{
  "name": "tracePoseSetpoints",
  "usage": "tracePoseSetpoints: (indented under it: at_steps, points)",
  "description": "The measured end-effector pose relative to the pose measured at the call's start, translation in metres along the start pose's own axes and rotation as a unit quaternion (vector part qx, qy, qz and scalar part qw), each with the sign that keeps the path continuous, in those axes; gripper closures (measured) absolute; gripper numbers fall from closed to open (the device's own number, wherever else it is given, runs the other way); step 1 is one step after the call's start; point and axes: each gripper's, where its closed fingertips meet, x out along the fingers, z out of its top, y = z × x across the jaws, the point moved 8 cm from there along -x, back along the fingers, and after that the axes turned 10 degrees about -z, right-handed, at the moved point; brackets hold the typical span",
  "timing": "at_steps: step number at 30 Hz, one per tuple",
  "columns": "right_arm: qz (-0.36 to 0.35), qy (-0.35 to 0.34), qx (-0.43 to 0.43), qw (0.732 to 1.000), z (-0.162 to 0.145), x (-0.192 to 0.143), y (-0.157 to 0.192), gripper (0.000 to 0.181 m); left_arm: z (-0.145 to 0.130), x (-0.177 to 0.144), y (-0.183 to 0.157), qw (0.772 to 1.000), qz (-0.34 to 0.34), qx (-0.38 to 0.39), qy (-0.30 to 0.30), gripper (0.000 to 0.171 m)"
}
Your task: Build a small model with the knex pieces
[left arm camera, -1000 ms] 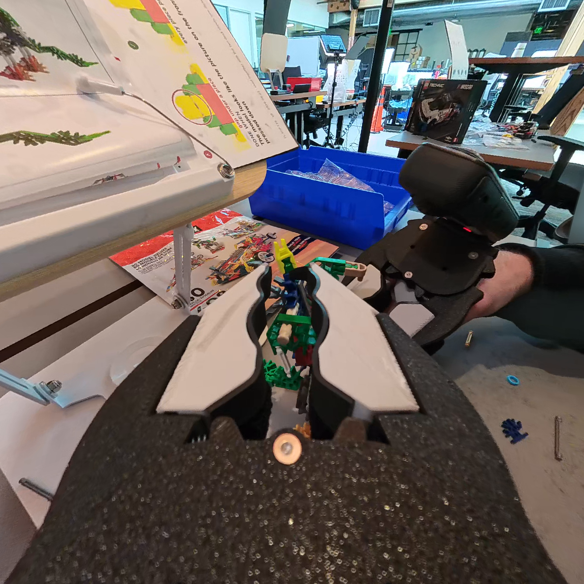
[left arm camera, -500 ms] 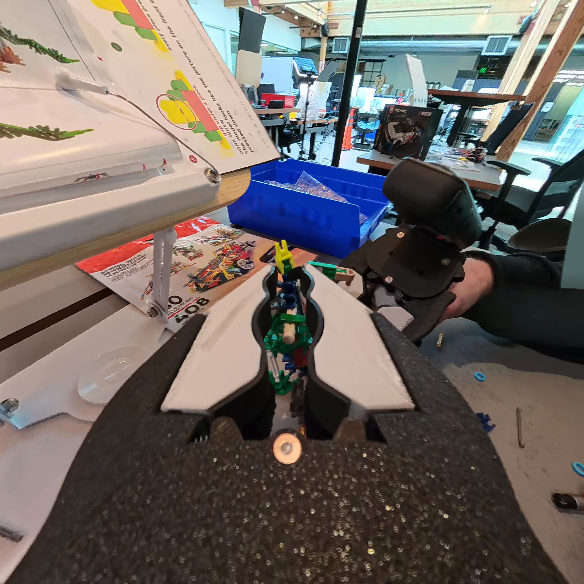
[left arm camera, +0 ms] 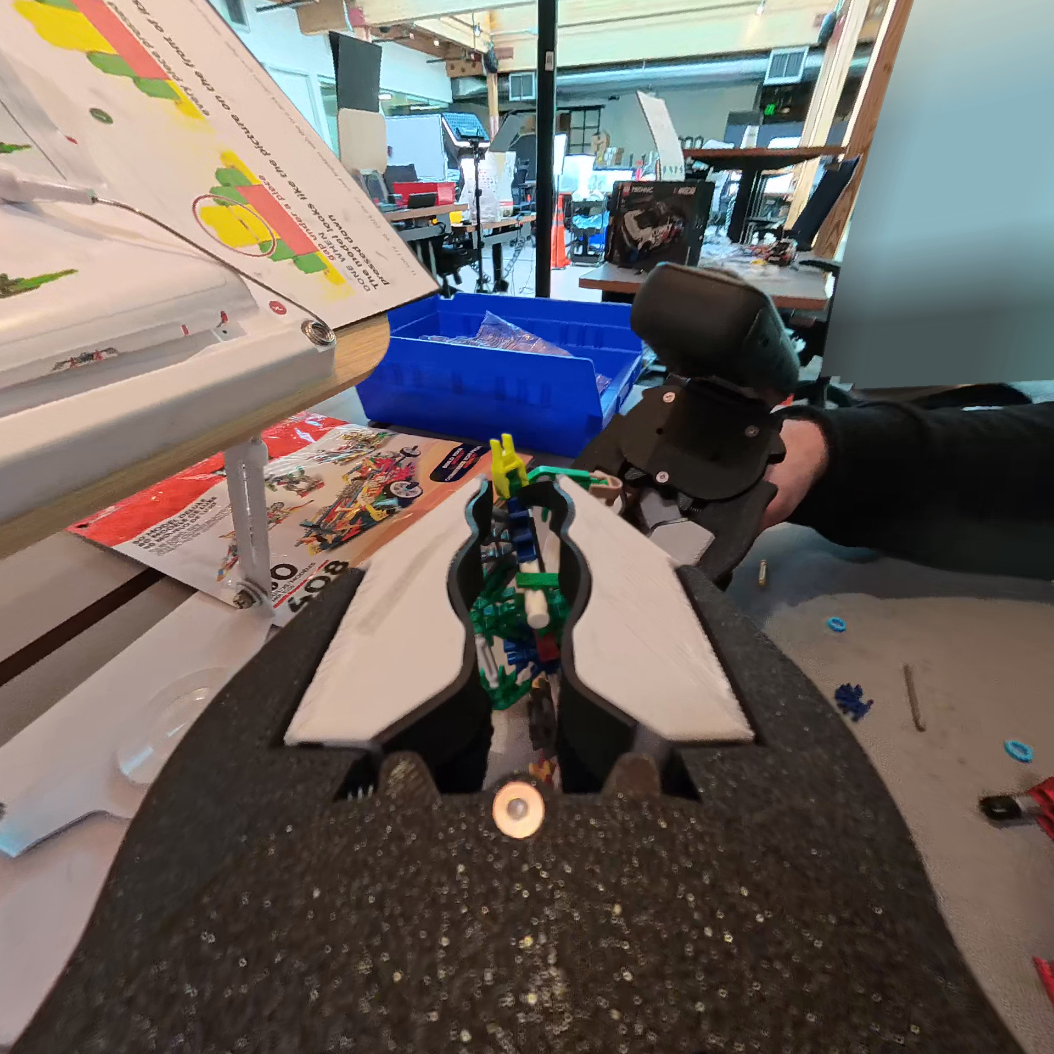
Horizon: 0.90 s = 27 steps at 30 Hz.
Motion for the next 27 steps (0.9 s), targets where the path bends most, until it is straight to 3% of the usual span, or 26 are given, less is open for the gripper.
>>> tracePoseSetpoints:
  at_steps: [9, 14, 27]
  points:
    - [-0.003, -0.001, 0.0, 1.0, -0.0001, 0.0007, -0.0002, 0.158, 0.0017, 0.0034, -0.0029, 0.998, 0.047, 0.03, 0.027, 0.153]
    - [-0.004, 0.001, -0.001, 1.0, -0.0006, 0.0012, 0.0, 0.159, 0.0025, 0.0055, -0.0065, 0.997, 0.051, 0.049, 0.035, 0.143]
    - [-0.006, 0.001, -0.003, 1.0, -0.0008, 0.0017, 0.0, 0.159, 0.0039, 0.0013, -0.0035, 0.993, 0.088, 0.07, 0.038, 0.158]
